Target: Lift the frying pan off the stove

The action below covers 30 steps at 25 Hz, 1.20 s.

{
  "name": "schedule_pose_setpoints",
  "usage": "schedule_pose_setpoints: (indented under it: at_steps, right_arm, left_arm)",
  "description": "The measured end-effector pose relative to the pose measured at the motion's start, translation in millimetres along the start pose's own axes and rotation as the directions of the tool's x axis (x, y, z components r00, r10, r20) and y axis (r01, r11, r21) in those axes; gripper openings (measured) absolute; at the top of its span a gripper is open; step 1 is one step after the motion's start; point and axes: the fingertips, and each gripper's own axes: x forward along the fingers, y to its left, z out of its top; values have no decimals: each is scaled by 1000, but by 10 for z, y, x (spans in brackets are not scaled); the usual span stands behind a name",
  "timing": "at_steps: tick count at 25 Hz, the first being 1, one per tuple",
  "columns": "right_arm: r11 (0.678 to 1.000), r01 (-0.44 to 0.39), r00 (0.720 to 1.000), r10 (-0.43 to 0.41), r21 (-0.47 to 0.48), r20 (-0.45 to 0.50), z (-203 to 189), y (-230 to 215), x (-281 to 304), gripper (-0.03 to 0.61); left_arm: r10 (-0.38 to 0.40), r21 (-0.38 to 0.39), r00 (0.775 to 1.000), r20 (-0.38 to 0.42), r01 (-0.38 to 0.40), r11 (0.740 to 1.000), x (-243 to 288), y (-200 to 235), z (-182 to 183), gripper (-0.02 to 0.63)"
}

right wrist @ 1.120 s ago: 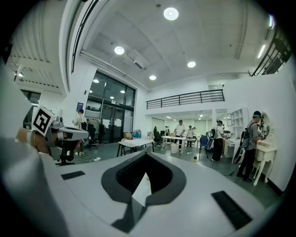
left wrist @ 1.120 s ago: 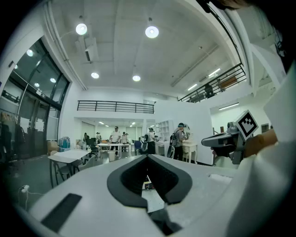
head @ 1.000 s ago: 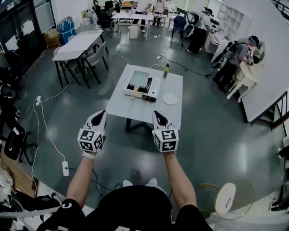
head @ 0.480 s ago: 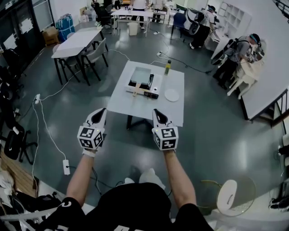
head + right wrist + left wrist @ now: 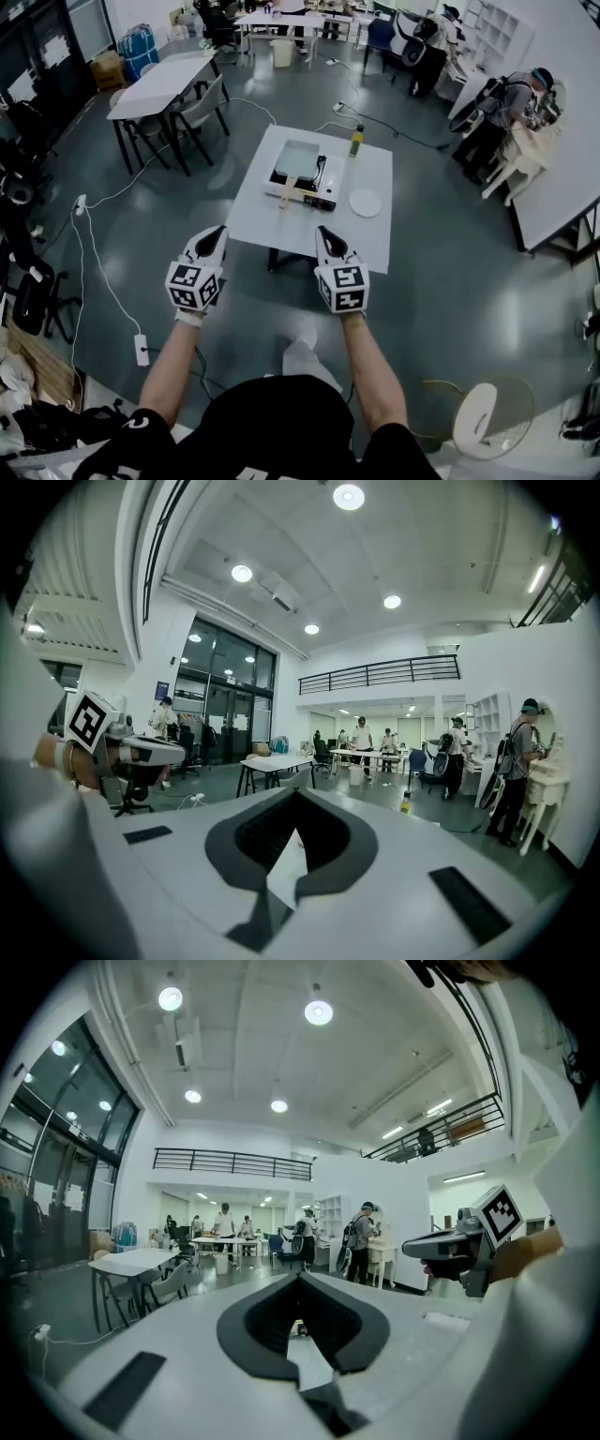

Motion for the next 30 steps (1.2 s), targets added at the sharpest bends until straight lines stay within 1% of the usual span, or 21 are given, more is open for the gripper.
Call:
schedule_pose_setpoints:
  at_steps: [6, 10, 15, 21, 30]
  right_arm:
    - [1000, -15, 1000, 15, 1, -4, 72, -296, 510, -5]
    - [999, -33, 999, 33, 20, -23, 54, -521, 803, -5]
    - [998, -49, 998, 49, 26, -24, 0, -833, 1084, -5]
    - [996, -67, 997, 70, 52, -40, -136, -1159, 1305, -5]
    - [994, -77, 995, 82, 83, -56, -322, -1557, 1418, -5]
  left_arm:
    - [-10, -2, 1000, -10, 10, 1000, 612, 167, 52, -3]
    - [-14, 6, 1000, -21, 14, 1000, 999, 225, 80, -3]
    - [-6, 12, 999, -42, 7, 1000, 1413, 268, 58, -3]
    - [-4, 17, 997, -71, 5, 1000, 1810, 248, -52, -3]
    - [-10, 11, 996, -91, 11, 1000, 2221, 95, -120, -3]
